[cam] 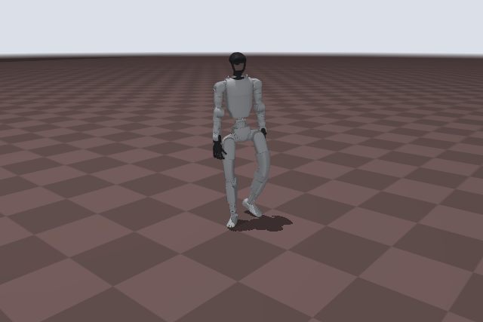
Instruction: Upper body actions
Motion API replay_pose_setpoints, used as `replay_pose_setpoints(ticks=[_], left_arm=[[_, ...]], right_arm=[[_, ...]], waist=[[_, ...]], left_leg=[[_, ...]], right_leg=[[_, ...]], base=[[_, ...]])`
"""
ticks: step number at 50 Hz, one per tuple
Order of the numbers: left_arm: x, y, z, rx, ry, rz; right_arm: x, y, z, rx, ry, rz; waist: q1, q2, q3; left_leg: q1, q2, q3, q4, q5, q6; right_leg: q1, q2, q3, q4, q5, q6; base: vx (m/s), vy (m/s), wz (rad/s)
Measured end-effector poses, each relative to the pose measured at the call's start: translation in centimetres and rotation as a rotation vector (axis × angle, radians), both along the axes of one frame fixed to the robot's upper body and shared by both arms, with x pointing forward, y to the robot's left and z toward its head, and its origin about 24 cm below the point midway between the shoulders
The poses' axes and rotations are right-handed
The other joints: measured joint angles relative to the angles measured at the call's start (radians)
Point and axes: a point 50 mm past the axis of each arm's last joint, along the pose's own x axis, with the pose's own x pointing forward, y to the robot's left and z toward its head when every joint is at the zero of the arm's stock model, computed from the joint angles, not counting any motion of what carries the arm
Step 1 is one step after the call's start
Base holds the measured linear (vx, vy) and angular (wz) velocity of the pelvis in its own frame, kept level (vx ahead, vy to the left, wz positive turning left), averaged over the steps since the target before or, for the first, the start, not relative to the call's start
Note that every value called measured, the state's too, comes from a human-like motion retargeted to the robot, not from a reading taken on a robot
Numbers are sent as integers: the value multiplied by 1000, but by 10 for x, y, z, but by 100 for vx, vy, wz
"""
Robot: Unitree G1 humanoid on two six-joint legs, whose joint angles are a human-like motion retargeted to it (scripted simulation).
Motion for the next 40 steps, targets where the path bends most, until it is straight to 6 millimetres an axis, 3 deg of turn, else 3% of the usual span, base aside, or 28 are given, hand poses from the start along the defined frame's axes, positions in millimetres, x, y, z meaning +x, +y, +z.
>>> replay_pose_setpoints(ticks=[2,5,7,8,10,12,13,15,20,23,25,28,30,35,40], left_arm=[[-6,1,0,8,28,2],[-13,1,0,18,55,14],[-17,0,0,13,70,23],[-21,-2,0,9,79,28],[-27,-7,0,-9,96,47],[-26,-12,0,-39,101,68],[-25,-15,0,-48,100,76],[-20,-15,-1,-59,83,92],[-9,-2,0,-64,49,5],[1,10,1,-31,26,-25],[9,16,2,-7,8,-15],[11,21,3,2,0,11],[10,19,3,-5,-3,29],[7,10,1,-33,-3,90],[-10,0,1,-68,65,60]], right_arm=[[2,1,0,8,-6,-21],[1,1,0,14,-5,-44],[-6,-1,-1,5,13,-49],[-11,-2,-1,-3,28,-48],[-23,-7,-2,-27,74,-33],[-32,-10,-2,-56,122,-26],[-38,-9,-3,-68,140,-37],[-47,-7,-3,-86,151,-78],[-82,-2,-4,-52,222,-292],[-93,5,-5,-32,235,-448],[-95,8,-5,-17,236,-518],[-101,8,-5,-15,257,-521],[-102,5,-4,-23,269,-477],[-83,-3,-5,-44,214,-257],[-58,-6,-5,-27,145,-112]], waist=[[19,24,10],[55,67,36],[81,90,49],[90,102,50],[48,114,40],[7,127,38],[-14,123,34],[-18,117,32],[-25,118,-27],[-5,111,-26],[-3,105,-16],[-18,94,-35],[-9,91,-49],[-14,85,-50],[-28,84,-64]], left_leg=[[-31,-39,-117,-125,-22,-25],[-59,-122,-440,-314,-51,-79],[-41,-162,-615,-423,-14,-121],[-28,-158,-610,-465,64,-130],[1,-170,-583,-457,33,-101],[13,-118,-445,-469,38,-92],[14,-148,-525,-467,31,-86],[20,-155,-503,-470,28,-78],[39,-157,-440,-516,25,-48],[53,-157,-402,-527,23,-36],[68,-156,-386,-533,20,-32],[72,-167,-384,-539,20,-24],[73,-166,-377,-540,21,-23],[81,-174,-380,-537,23,-16],[75,-184,-384,-534,25,-7]], right_leg=[[0,35,46,-14,18,2],[16,104,131,-31,37,1],[27,145,205,-24,39,2],[32,162,235,-17,38,4],[39,165,255,2,29,14],[40,178,260,13,19,14],[41,175,260,14,16,16],[35,175,301,25,14,27],[10,181,298,44,8,28],[20,173,218,42,9,36],[51,134,76,17,12,46],[42,157,193,13,8,63],[41,139,149,10,12,67],[48,136,161,9,9,71],[45,130,167,7,4,78]], base=[[9,5,-222],[14,8,-224],[28,16,-215],[33,19,-166],[33,22,-88],[17,17,-56],[10,14,-70],[13,16,-107],[23,9,-72],[8,-1,-63],[1,-1,-36],[8,1,-2],[15,0,-11],[2,0,-2],[0,0,0]])
